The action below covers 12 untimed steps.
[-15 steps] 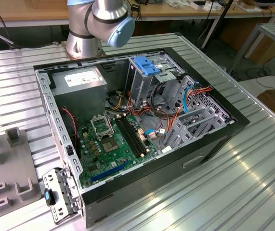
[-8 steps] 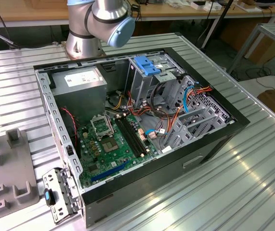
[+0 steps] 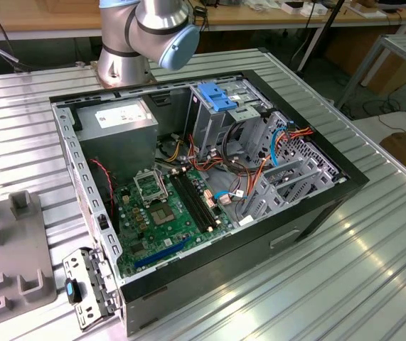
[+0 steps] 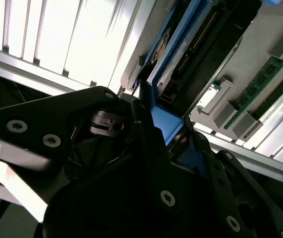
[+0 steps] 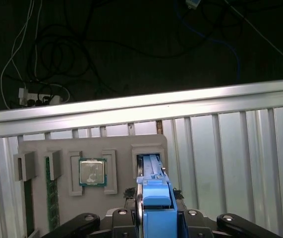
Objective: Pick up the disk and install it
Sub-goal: 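Pick up the disk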
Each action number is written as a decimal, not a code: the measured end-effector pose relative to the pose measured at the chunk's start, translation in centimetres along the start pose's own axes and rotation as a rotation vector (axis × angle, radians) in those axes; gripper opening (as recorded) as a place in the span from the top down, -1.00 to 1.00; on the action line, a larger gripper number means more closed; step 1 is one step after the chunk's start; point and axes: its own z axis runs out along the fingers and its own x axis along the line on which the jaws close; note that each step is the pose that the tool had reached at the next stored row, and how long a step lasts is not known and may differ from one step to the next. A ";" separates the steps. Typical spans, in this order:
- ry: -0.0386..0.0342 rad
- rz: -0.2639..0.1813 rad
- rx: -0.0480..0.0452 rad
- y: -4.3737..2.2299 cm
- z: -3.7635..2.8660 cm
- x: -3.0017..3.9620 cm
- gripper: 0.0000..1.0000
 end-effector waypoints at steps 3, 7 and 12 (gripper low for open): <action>0.0001 0.001 0.0000 0.00 0.00 0.00 0.25; 0.0001 0.001 0.0000 0.00 0.00 0.00 0.25; -0.0015 -0.078 0.0008 -0.02 0.00 0.00 0.25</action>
